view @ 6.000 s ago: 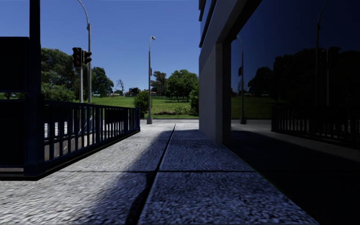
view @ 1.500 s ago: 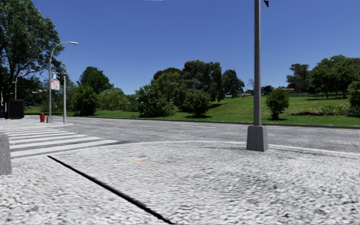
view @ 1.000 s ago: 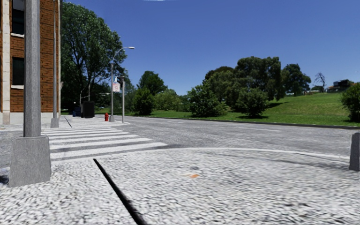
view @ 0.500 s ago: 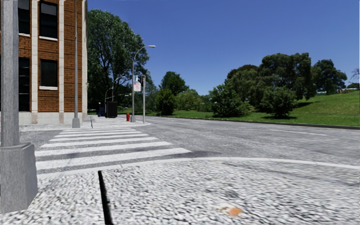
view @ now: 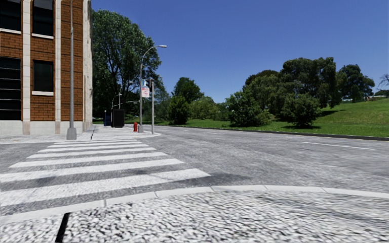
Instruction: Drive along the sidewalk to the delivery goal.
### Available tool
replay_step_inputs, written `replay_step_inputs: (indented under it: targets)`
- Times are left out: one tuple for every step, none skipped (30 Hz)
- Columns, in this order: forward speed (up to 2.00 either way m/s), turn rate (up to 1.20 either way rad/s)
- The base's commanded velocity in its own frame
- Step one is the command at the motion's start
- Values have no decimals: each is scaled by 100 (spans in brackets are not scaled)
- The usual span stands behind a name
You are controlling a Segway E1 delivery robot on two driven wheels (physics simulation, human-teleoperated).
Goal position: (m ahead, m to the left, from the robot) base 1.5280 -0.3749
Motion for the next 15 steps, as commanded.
replay_step_inputs:
  targets:
    - [154,-13]
    - [154,-13]
    - [154,-13]
    - [154,-13]
    - [154,-16]
    - [154,-16]
    - [154,-22]
    - [154,-24]
    - [154,-26]
    - [154,-26]
    - [153,-27]
    - [145,-28]
    - [145,-28]
    - [136,-30]
    - [130,-31]
